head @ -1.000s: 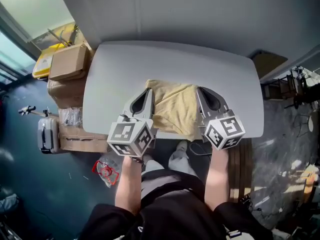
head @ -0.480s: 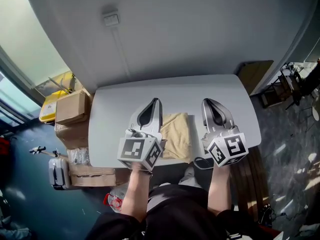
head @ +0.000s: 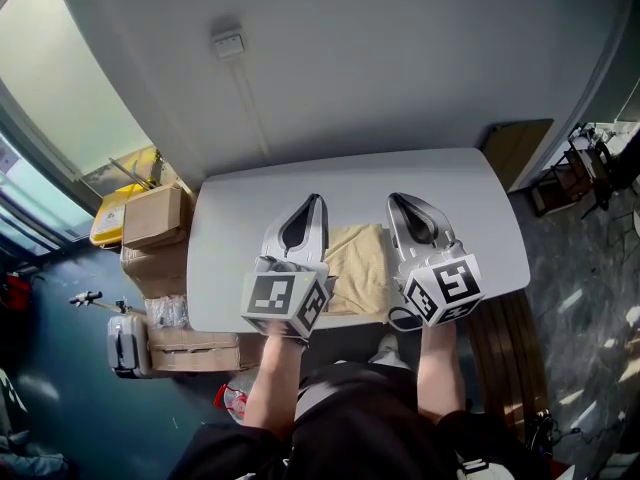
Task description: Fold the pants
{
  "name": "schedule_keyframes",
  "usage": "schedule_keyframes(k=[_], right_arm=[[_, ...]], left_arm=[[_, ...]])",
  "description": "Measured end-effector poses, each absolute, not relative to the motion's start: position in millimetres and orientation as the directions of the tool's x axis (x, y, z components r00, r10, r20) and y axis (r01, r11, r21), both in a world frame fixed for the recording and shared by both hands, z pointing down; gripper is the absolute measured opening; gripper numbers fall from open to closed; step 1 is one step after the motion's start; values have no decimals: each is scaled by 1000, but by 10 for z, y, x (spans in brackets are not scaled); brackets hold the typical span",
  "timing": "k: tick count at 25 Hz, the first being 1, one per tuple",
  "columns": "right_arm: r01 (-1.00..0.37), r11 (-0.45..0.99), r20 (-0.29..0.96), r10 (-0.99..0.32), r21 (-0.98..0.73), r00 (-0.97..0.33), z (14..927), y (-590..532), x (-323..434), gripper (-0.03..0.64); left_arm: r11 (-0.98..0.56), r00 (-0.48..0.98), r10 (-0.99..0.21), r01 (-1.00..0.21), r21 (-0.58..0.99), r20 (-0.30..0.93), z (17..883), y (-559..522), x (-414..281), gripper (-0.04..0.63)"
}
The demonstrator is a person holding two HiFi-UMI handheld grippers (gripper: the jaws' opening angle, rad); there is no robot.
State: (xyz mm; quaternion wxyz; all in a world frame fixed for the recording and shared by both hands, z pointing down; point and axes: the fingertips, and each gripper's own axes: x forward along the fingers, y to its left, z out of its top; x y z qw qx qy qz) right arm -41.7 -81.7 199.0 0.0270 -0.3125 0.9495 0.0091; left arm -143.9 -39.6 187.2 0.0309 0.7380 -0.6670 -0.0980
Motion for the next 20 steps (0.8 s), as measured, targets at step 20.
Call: schedule_keyframes(k=[20], right_arm=[[-589,807,-79,-586,35,-807,1951,-744,-409,3]], left_arm=[[-104,89,-992,-977,183,-92,1953,-327,-1427,5]])
